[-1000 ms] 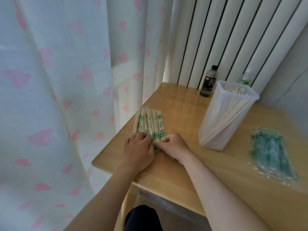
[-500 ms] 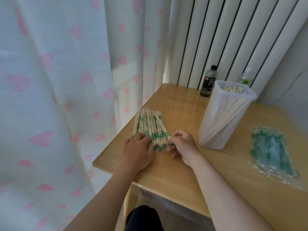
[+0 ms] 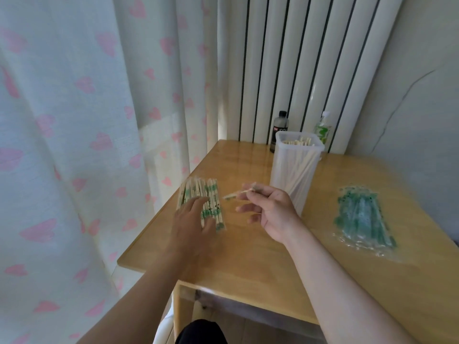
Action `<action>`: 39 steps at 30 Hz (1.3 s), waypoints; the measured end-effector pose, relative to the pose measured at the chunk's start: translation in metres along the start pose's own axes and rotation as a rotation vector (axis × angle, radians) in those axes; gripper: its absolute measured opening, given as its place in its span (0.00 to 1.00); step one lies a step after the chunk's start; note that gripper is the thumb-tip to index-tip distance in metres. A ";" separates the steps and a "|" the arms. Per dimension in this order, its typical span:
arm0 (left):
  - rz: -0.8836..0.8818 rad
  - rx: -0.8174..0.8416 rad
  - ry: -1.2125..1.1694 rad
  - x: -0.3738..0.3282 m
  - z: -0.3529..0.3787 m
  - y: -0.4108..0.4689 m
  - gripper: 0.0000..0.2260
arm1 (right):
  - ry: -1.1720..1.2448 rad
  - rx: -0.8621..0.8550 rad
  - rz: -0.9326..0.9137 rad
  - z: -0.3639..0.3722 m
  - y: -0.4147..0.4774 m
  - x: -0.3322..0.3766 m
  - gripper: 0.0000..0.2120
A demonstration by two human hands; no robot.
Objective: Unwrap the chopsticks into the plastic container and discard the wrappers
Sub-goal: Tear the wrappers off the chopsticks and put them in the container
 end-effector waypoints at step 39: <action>0.308 0.102 -0.257 -0.194 0.027 0.033 0.14 | 0.117 -0.406 -0.154 -0.115 -0.050 0.076 0.08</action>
Point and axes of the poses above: each hand's wrist, its own y-axis towards the middle knuckle, its own z-axis out of the palm, x = y × z, the point moved 10 cm from there along y, towards the middle knuckle, and after that the axes turned 7 degrees about y, right-handed, at the moved point
